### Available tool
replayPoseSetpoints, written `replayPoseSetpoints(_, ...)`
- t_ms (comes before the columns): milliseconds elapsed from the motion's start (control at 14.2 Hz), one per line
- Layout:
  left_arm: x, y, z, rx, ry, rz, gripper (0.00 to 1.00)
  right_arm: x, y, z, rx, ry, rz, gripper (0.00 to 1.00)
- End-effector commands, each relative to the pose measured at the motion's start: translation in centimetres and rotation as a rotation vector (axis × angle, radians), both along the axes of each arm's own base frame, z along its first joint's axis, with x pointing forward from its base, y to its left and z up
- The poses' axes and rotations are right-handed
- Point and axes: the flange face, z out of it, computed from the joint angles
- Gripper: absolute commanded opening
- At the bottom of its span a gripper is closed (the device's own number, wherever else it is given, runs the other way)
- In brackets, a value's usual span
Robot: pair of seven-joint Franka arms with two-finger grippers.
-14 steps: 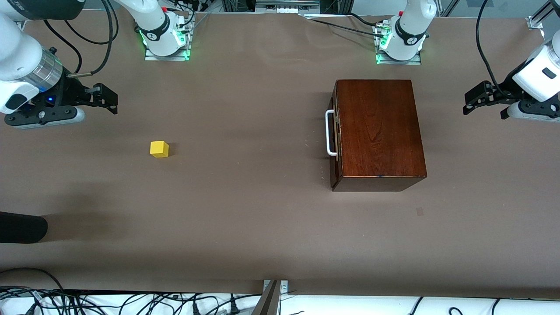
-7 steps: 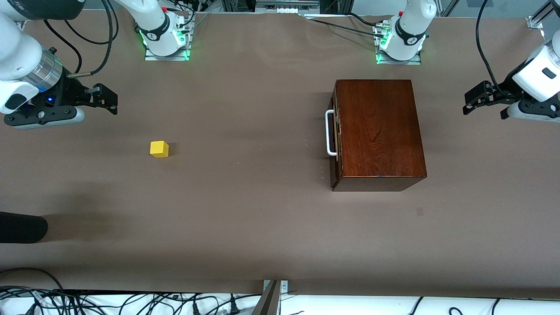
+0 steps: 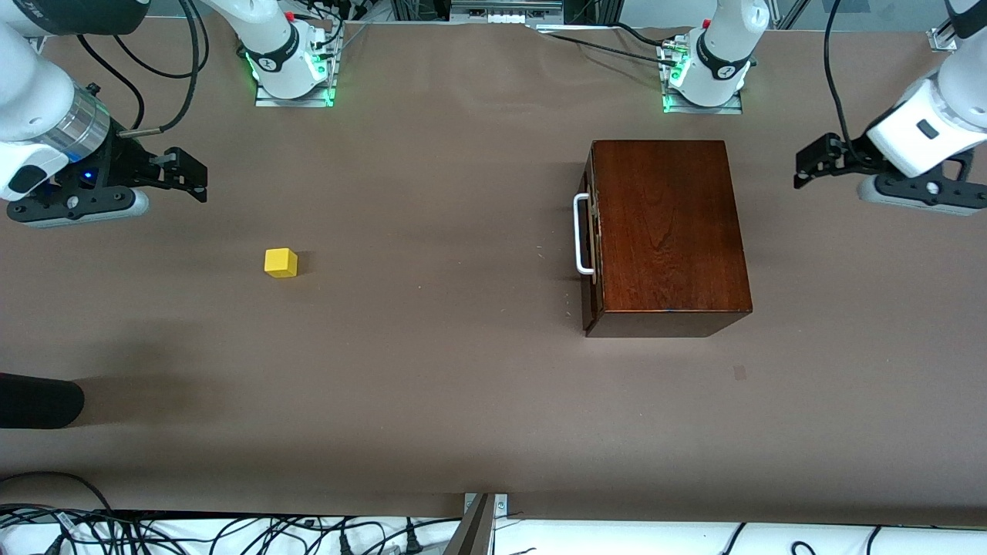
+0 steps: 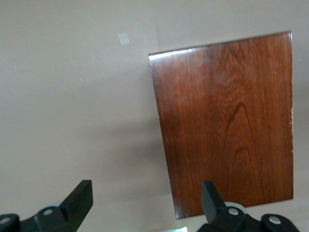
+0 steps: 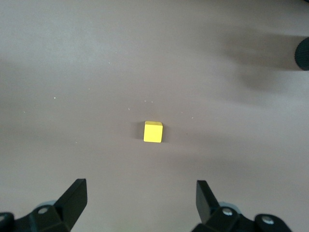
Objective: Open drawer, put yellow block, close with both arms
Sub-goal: 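Move the left gripper toward the white drawer handle of the wooden box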
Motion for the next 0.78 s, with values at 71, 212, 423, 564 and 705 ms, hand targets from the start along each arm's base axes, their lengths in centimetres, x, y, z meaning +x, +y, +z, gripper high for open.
replayPoseSetpoints(71,-0.7,-5.4,-2.8,0.008,0.127,-0.09,1.0,0.1,0.3,0.6,0.019,-0.008,-0.008,1.0)
replayPoseSetpoints(212,-0.5,-9.8,-4.8,0.019,0.15,-0.108,1.0,0.1,0.4,0.6,0.019,-0.008,-0.006,1.0)
replayPoseSetpoints(423,-1.2,-17.6,-6.5,0.03,0.105,-0.075,1.0,0.1,0.3,0.6,0.019,-0.008,-0.008,1.0)
replayPoseSetpoints(564,-1.0,-21.8,-7.8,0.035,0.107,-0.004,1.0,0.1,0.3,0.6,0.019,-0.008,-0.008,1.0)
replayPoseSetpoints(705,-1.2,-26.8,-9.3,0.04,0.093,0.04,1.0,0.1,0.4,0.6,0.019,-0.008,-0.006,1.0)
